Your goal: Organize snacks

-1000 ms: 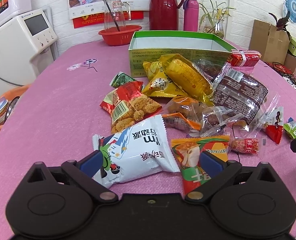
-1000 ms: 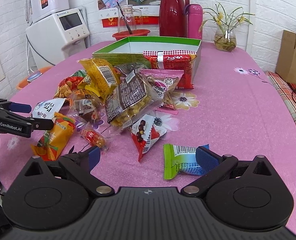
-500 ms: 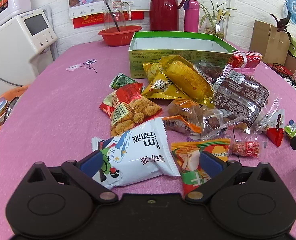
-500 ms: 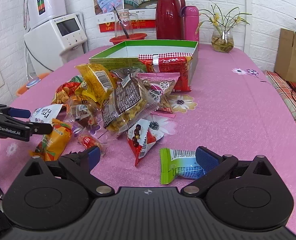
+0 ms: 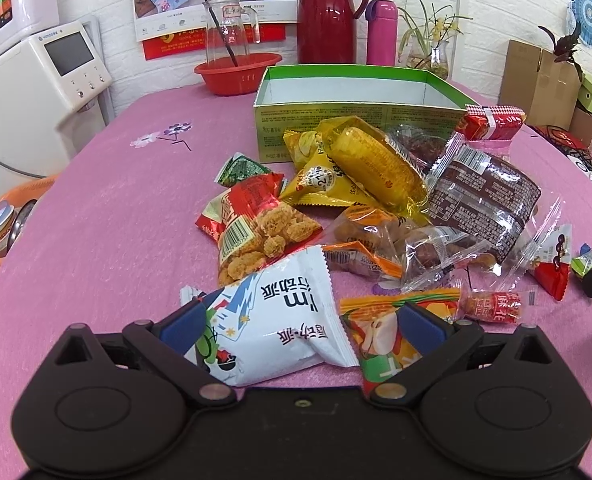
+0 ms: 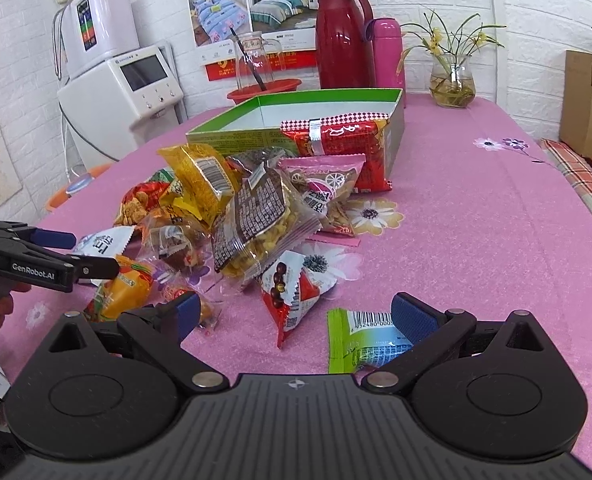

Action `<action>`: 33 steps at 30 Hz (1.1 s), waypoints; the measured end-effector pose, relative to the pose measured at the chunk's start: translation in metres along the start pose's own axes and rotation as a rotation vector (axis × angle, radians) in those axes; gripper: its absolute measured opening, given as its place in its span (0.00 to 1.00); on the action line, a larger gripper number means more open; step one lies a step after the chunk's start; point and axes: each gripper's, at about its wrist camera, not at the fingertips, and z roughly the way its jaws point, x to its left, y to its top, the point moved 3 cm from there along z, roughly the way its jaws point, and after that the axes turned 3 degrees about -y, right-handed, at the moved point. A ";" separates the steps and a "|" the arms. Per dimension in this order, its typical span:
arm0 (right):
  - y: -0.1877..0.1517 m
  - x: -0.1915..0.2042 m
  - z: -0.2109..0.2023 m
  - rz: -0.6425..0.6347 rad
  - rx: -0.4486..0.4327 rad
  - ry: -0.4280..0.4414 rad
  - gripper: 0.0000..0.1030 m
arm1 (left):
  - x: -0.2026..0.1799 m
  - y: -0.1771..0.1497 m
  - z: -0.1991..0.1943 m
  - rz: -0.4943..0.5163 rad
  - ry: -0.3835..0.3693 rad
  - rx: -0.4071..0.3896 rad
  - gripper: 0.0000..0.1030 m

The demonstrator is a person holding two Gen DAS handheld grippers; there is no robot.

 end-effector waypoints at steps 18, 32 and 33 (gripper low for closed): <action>0.027 -0.005 0.033 -0.087 -0.019 0.128 1.00 | -0.043 0.050 0.002 0.039 -0.299 -0.011 0.61; 0.028 -0.052 0.037 0.024 -0.004 0.142 0.41 | -0.068 0.070 0.069 -0.015 -0.467 0.130 0.49; 0.027 -0.054 0.036 0.041 0.001 0.154 0.48 | -0.068 0.071 0.070 -0.017 -0.472 0.129 0.56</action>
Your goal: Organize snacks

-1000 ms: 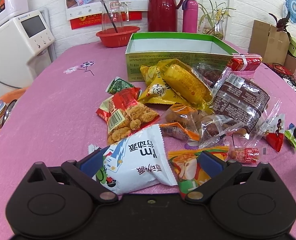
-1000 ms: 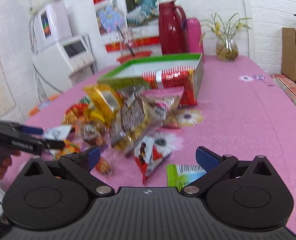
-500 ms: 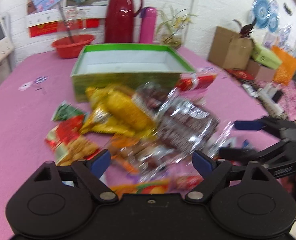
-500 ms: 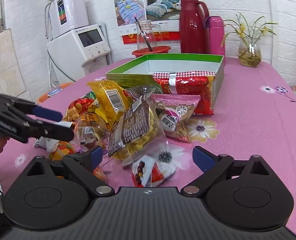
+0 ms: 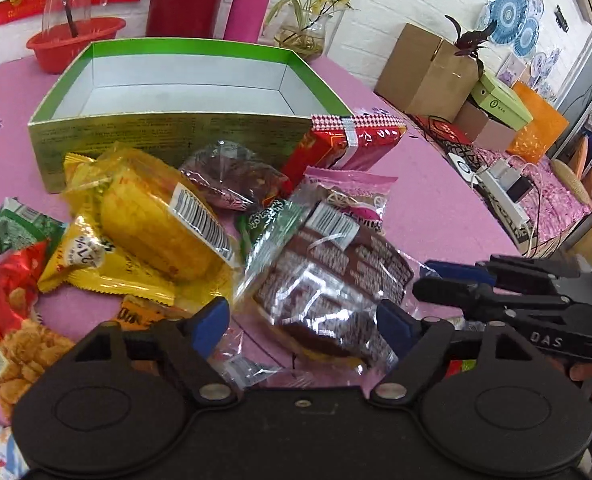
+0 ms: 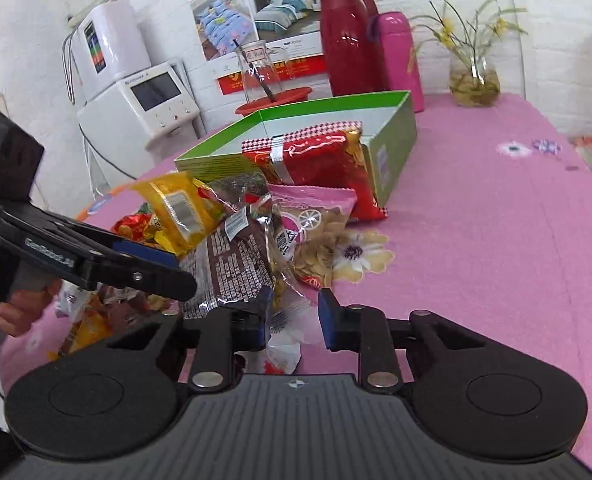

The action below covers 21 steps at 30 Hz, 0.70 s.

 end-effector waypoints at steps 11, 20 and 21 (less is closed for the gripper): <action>-0.003 0.028 0.016 -0.141 0.061 0.036 1.00 | 0.000 0.008 0.011 0.006 -0.122 0.036 0.18; -0.005 0.032 0.019 -0.181 0.091 0.015 1.00 | 0.007 -0.005 0.015 0.083 -0.128 0.035 0.69; -0.005 0.032 0.019 -0.176 0.094 0.013 1.00 | 0.005 -0.005 0.015 0.081 -0.125 0.031 0.60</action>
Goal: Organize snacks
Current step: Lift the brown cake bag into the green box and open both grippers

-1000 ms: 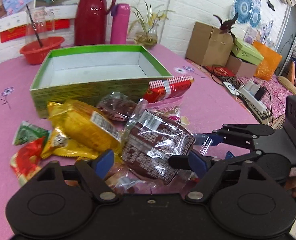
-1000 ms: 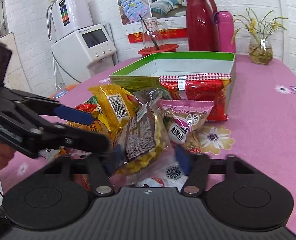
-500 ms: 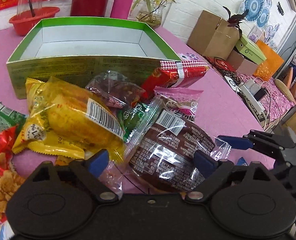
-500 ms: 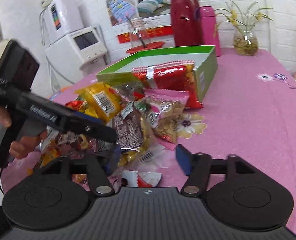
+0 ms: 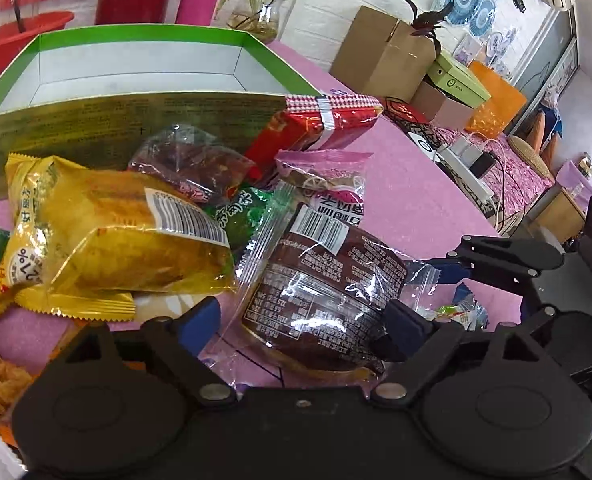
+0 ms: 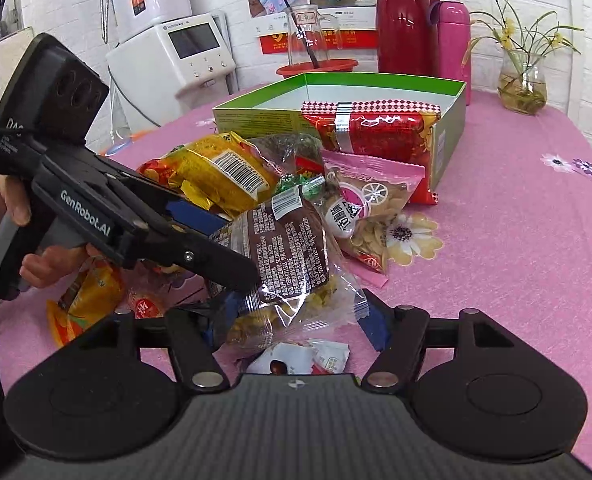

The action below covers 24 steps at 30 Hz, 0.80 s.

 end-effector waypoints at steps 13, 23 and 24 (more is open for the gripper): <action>0.026 0.026 -0.038 -0.071 -0.100 -0.059 0.72 | -0.013 0.012 -0.047 -0.091 -0.027 -0.171 0.02; 0.112 0.011 -0.024 -0.160 -0.317 -0.069 0.73 | 0.004 0.099 -0.082 -0.047 0.048 -0.387 0.02; 0.118 0.005 -0.015 -0.154 -0.319 -0.065 0.73 | 0.011 0.107 -0.078 -0.053 0.061 -0.392 0.02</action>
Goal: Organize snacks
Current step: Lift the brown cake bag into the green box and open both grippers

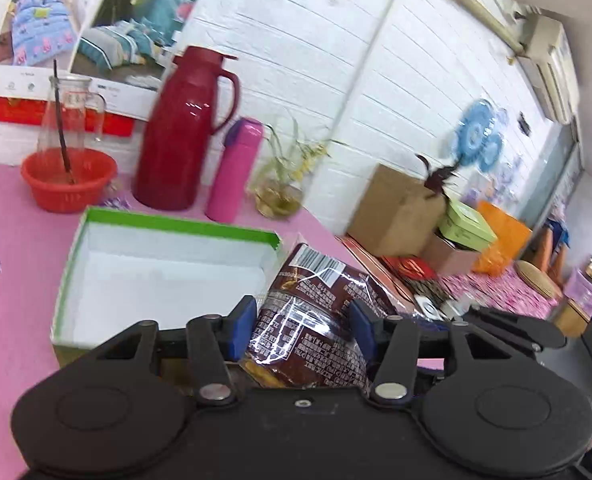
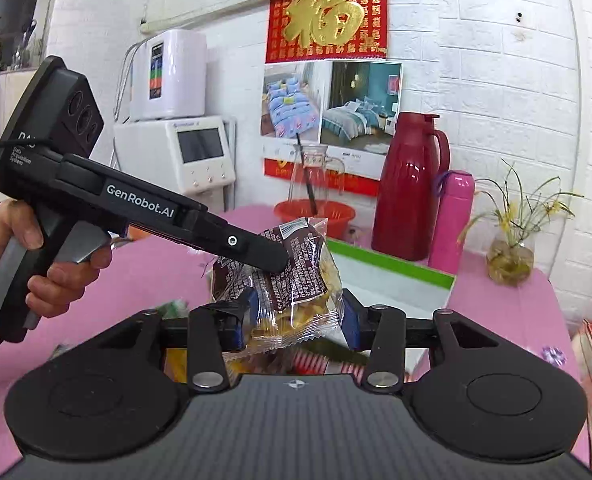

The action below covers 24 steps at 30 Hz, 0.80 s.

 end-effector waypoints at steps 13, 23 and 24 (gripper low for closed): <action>-0.009 -0.047 0.118 0.087 0.114 -0.011 0.99 | 0.087 0.021 0.077 -0.135 0.110 0.039 0.99; 0.005 -0.037 0.066 0.085 0.062 -0.080 1.00 | 0.067 0.011 0.042 -0.056 0.201 0.017 1.00; 0.007 -0.035 0.057 0.086 0.054 -0.084 1.00 | 0.061 0.009 0.037 -0.048 0.200 0.017 1.00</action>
